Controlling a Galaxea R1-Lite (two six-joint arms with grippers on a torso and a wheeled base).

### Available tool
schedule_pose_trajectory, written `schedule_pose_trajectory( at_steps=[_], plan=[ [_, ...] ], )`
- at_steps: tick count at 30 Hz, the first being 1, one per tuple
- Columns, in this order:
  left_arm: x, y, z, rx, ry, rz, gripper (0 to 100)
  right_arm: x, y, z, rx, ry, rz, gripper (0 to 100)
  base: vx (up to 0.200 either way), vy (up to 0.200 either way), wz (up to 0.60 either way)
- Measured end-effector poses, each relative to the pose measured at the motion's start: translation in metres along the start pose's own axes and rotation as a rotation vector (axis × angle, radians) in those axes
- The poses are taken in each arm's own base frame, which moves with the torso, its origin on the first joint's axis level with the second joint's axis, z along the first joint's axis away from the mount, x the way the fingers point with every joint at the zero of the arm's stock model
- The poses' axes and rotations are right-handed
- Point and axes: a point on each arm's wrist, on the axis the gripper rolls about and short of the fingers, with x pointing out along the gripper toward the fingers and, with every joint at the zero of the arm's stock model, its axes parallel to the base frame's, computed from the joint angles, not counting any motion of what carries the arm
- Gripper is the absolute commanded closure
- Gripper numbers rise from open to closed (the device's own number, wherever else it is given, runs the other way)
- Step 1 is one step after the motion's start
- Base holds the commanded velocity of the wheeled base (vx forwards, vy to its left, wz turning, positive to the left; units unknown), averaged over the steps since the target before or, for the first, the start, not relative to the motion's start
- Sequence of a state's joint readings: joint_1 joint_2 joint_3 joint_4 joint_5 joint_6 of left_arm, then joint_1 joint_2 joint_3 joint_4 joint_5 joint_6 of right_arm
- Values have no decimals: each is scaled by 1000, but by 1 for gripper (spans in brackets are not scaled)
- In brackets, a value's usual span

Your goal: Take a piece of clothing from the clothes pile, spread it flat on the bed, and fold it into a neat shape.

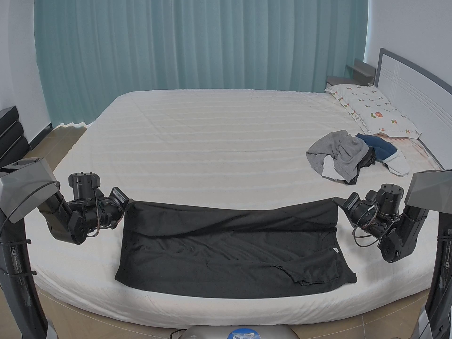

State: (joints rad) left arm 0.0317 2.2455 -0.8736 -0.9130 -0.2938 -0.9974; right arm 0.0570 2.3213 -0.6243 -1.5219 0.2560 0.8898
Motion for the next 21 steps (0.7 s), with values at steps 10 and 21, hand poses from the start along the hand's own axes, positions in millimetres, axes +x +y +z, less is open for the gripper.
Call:
schedule_pose_trajectory(
  at_steps=[10, 21],
  plan=[
    [1, 4, 8, 75, 23, 47, 100, -12, -13, -9, 8, 41, -53, 100, 0, 0, 0],
    [-5, 33, -8, 255, 160, 195, 100, -31, -28, -27, -127, 179, -138, 100, 0, 0, 0]
  ],
)
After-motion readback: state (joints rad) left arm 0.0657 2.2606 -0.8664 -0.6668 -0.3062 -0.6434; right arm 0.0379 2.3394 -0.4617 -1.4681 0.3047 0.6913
